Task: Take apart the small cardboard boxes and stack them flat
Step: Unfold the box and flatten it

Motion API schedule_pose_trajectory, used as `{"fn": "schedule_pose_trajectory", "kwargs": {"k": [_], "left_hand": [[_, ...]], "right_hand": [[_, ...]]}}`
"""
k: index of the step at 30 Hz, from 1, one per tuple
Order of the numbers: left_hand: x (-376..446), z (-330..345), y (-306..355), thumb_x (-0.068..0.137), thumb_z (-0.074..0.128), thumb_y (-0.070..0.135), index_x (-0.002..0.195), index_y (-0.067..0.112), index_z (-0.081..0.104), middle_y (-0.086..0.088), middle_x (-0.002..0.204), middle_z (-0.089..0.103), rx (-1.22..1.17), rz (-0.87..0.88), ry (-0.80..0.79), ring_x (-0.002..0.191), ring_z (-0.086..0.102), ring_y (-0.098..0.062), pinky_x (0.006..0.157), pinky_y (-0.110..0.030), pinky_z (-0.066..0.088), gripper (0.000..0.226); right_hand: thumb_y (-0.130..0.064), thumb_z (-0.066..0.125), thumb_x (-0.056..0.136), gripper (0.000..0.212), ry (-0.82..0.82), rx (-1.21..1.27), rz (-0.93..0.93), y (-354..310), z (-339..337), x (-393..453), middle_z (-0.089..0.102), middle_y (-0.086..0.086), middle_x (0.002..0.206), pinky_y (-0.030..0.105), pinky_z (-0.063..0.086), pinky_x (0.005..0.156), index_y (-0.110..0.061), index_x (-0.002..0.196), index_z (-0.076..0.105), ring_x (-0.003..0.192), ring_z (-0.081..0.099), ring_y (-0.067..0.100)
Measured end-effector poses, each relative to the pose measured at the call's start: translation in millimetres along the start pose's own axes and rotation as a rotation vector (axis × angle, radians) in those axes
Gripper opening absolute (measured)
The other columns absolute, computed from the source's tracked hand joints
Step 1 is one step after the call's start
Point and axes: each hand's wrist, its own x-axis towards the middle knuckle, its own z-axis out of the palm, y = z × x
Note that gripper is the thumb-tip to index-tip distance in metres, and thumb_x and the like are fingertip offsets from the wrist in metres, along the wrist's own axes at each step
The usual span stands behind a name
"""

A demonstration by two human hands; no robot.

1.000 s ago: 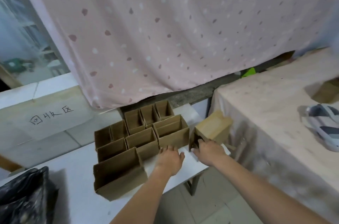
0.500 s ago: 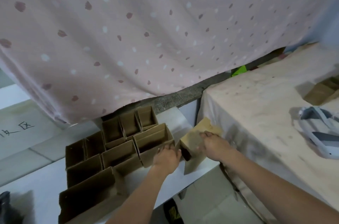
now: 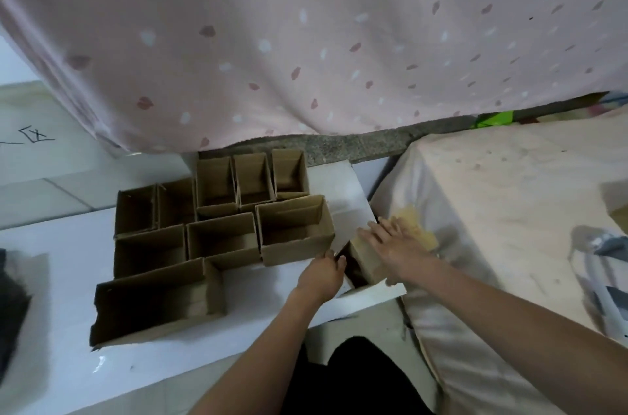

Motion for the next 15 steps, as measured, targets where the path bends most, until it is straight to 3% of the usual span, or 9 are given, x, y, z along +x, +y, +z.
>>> {"fn": "schedule_pose_trajectory", "kwargs": {"k": [4,9,12,15], "left_hand": [[-3.0,8.6,-4.1,0.109,0.028,0.037,0.129,0.007,0.054,-0.019,0.129,0.061,-0.104,-0.031,-0.007,0.117,0.056,-0.032,0.094,-0.036,0.041,0.045],[-9.4,3.6,6.1,0.107,0.031,0.046,0.135,0.015,0.057,-0.010,0.134,0.062,-0.350,-0.066,0.031,0.121,0.056,-0.027,0.093,-0.030,0.039,0.049],[-23.5,-0.5,10.3,0.105,0.031,0.055,0.140,0.024,0.054,-0.001,0.144,0.055,-0.536,-0.102,0.136,0.135,0.048,-0.022,0.100,-0.028,0.032,0.052],[-35.9,0.5,9.0,0.103,0.031,0.060,0.140,0.028,0.052,0.000,0.149,0.050,-0.663,-0.174,0.274,0.139,0.043,-0.022,0.100,-0.030,0.031,0.053]], "right_hand": [[-0.029,0.082,0.073,0.120,0.049,-0.073,-0.033,-0.8,0.7,3.9,0.005,0.010,0.161,0.052,0.016,0.118,-0.019,0.156,-0.004,0.150,0.004,0.037],[-0.035,0.083,0.067,0.118,0.112,-0.022,-0.129,24.7,-8.2,7.6,0.022,0.008,0.153,0.048,0.030,0.114,-0.015,0.154,0.005,0.144,0.022,0.034],[-0.041,0.083,0.063,0.121,0.123,0.187,-0.193,48.5,-12.5,2.8,0.024,0.005,0.153,0.044,0.035,0.113,-0.020,0.153,0.005,0.140,0.029,0.029],[-0.043,0.085,0.059,0.122,0.118,0.412,-0.201,71.0,-10.3,-5.9,0.024,0.000,0.151,0.039,0.047,0.101,-0.033,0.149,0.003,0.126,0.044,0.024]]}}
